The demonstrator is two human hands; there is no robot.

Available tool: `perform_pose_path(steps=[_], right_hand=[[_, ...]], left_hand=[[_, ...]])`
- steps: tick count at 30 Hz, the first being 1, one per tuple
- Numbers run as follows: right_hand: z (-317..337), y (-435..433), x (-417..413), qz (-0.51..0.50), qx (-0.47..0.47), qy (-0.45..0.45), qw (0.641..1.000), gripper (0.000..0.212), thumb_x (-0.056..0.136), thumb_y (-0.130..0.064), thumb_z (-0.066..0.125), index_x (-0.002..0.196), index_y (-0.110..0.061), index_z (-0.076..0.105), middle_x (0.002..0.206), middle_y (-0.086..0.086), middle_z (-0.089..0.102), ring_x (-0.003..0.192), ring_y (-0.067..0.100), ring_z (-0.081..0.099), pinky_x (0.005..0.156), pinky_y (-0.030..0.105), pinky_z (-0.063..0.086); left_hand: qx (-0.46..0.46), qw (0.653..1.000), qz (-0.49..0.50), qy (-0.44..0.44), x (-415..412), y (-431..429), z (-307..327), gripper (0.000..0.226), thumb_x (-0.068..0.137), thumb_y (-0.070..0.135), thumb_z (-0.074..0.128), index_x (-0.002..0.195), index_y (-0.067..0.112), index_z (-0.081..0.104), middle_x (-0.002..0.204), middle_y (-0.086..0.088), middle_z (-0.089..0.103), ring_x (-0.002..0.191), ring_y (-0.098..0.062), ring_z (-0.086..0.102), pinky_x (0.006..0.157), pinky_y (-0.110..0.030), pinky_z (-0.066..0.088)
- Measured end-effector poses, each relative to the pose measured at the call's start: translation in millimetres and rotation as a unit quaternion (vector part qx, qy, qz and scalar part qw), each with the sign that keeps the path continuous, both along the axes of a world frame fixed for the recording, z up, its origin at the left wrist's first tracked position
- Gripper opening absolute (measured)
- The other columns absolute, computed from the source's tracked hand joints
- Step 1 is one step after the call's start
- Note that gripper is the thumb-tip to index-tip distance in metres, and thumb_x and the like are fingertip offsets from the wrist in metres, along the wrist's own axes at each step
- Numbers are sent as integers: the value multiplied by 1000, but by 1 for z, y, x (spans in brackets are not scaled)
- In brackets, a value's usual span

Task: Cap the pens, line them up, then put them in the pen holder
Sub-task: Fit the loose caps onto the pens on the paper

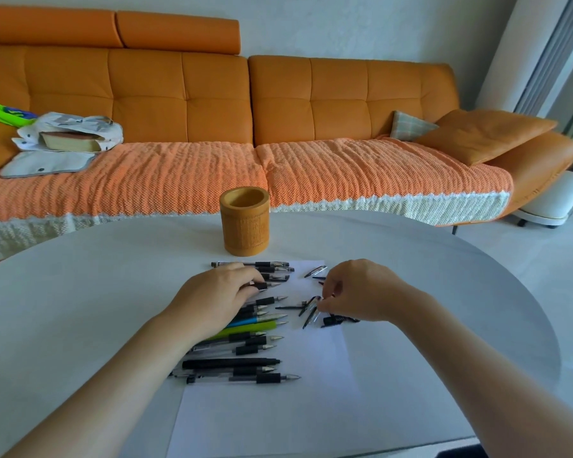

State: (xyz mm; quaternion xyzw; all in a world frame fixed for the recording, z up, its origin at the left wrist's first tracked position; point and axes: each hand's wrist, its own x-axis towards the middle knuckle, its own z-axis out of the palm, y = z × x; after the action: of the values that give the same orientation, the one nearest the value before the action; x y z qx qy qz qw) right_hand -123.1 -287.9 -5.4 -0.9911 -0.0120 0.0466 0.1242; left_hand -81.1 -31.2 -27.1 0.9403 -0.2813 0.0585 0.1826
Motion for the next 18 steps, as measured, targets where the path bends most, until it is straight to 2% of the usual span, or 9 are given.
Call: perform_pose_path(steps=[7, 11, 13, 15, 17, 18], right_hand=[[3, 7, -2, -25, 30, 15, 999, 15, 78, -44, 74, 87, -33, 77, 84, -12, 72, 78, 9, 66, 74, 31, 58], [1, 5, 0, -28, 65, 28, 997, 15, 79, -34, 76, 94, -33, 76, 89, -14, 69, 79, 7, 64, 74, 26, 56], [2, 5, 1, -32, 113, 27, 993, 15, 83, -29, 74, 97, -32, 75, 91, -10, 69, 79, 8, 65, 68, 21, 52], [5, 6, 3, -45, 179, 19, 983, 15, 88, -25, 69, 101, -29, 74, 86, -6, 71, 66, 8, 65, 56, 15, 47], [8, 8, 3, -62, 259, 7, 964, 15, 93, -18, 63, 100, -26, 74, 63, -8, 65, 42, 5, 50, 40, 14, 38], [10, 10, 3, -69, 314, 8, 947, 16, 94, -15, 62, 98, -23, 75, 54, -7, 60, 38, 7, 44, 38, 15, 35]], left_hand=[[-29, 999, -3, 19, -4, -1, 0, 16, 96, 33, 54, 110, 35, 60, 112, 15, 63, 95, -9, 58, 79, -35, 51], [-67, 997, 4, 33, -6, -1, 4, 17, 96, 35, 54, 111, 38, 60, 100, 21, 62, 92, -7, 59, 77, -32, 51], [-90, 995, 10, 44, -6, -1, 7, 16, 95, 36, 54, 109, 41, 59, 96, 22, 63, 91, -6, 60, 77, -32, 51], [-114, 992, 11, 58, -6, -2, 8, 14, 95, 35, 54, 107, 42, 57, 92, 22, 63, 89, -4, 60, 75, -30, 51], [-142, 987, 11, 80, -8, -5, 9, 11, 96, 34, 53, 104, 42, 56, 87, 22, 62, 86, -1, 59, 73, -28, 49], [-160, 983, 11, 93, -9, -6, 9, 10, 96, 35, 54, 103, 41, 57, 88, 21, 62, 86, 0, 59, 73, -28, 49]])
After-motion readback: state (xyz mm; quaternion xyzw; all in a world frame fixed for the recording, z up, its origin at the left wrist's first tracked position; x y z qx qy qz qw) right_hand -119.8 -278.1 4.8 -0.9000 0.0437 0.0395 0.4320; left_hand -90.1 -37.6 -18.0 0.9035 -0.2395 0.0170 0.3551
